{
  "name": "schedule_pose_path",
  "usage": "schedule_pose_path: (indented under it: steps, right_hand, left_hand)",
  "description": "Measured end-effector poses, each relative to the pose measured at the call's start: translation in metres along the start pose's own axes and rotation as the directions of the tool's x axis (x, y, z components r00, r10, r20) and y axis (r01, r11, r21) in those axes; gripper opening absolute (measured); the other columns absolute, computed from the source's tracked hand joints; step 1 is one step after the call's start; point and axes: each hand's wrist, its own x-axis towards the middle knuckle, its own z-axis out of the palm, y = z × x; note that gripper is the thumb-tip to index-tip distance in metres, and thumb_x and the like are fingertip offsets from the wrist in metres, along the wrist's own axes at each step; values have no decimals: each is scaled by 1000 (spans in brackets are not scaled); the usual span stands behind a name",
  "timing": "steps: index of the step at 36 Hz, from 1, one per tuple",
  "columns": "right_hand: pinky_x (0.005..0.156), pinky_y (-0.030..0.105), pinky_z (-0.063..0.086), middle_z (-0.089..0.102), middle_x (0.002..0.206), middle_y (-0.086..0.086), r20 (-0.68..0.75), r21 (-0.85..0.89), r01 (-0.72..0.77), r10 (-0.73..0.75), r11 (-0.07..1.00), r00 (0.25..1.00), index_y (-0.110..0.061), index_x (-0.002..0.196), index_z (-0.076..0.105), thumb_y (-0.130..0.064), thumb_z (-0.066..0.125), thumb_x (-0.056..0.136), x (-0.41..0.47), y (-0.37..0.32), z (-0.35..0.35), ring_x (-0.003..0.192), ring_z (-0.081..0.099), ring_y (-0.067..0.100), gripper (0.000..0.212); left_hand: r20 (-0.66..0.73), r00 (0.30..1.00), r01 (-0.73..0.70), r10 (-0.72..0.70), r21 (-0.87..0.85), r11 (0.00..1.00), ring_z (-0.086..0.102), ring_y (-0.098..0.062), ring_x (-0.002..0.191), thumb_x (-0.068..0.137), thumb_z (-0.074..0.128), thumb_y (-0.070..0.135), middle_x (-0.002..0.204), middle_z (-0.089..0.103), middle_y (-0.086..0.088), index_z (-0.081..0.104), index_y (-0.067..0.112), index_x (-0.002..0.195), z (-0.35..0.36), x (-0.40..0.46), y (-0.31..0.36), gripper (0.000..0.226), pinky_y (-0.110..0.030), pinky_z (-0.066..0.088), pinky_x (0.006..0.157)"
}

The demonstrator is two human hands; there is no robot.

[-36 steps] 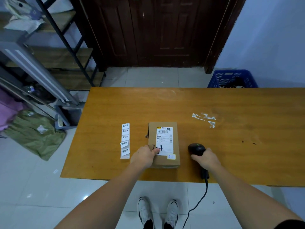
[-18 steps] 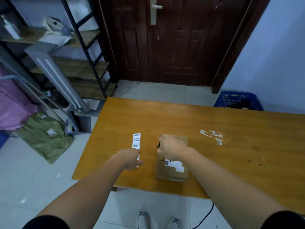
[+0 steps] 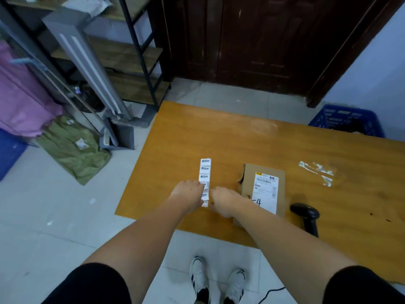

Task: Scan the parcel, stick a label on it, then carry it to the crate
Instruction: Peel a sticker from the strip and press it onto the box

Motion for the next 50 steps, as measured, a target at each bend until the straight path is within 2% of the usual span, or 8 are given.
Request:
schedule_pose_path:
  steps: [15,26,29,36,45,47,48,50]
  right_hand:
    - [100,42,51,53,136,9,-105,-100,-37,26,994,994,-17,140,55,-23,56,101,58,-2,27,125,48,29,40]
    - [97,42,51,50,137,9,-172,34,-86,91,996,981,-15,141,49,-22,60,98,69,-6,42,122,48,29,45]
    - [95,42,51,50,135,8,-170,55,-75,84,996,982,-14,140,50,-29,65,96,71,-6,43,121,49,29,49]
    - [92,43,52,52,136,9,-228,37,-21,29,999,973,-16,137,56,-24,54,103,63,-2,43,122,51,30,35]
    - [68,41,51,59,111,10,-401,-66,55,-77,996,913,-11,113,68,-18,54,100,32,2,16,100,60,30,20]
    - [49,39,47,59,92,9,-467,-94,60,-97,994,879,-10,89,68,-14,69,89,19,7,4,78,62,30,4]
    - [41,35,39,57,82,8,-508,-86,54,-90,995,857,-9,76,65,-10,77,79,15,11,-1,66,60,29,13]
    - [36,28,27,54,71,6,-603,-81,40,-81,996,793,-9,65,59,-7,85,66,8,20,-12,52,55,27,26]
  left_hand:
    - [-80,992,-102,94,-103,989,45,-25,136,91,73,40,146,47,-2,51,18,146,38,25,-21,63,-38,38,111]
    - [-157,982,-128,103,-157,979,40,-23,139,91,71,39,149,45,1,53,21,147,46,25,-27,62,-36,33,117]
    - [-159,982,-126,100,-160,979,39,-23,140,91,71,40,150,45,1,52,20,147,47,25,-27,62,-37,32,117]
    - [-140,986,-113,91,-155,981,38,-23,142,92,72,36,152,44,0,49,19,150,46,25,-25,65,-38,31,120]
    - [-48,999,-30,21,-183,983,48,-26,133,97,58,15,145,52,-4,51,21,148,14,26,-21,52,-40,41,110]
    - [-27,996,71,-85,-339,938,56,-27,122,100,51,13,137,58,-5,59,21,141,-8,22,-19,43,-39,47,98]
    - [-4,987,141,-163,-475,869,61,-27,112,101,48,17,128,64,-6,65,19,131,-20,20,-16,35,-39,49,88]
    - [82,963,229,-255,-748,623,67,-27,91,100,46,32,106,73,-9,69,12,102,-41,19,-11,31,-40,52,73]
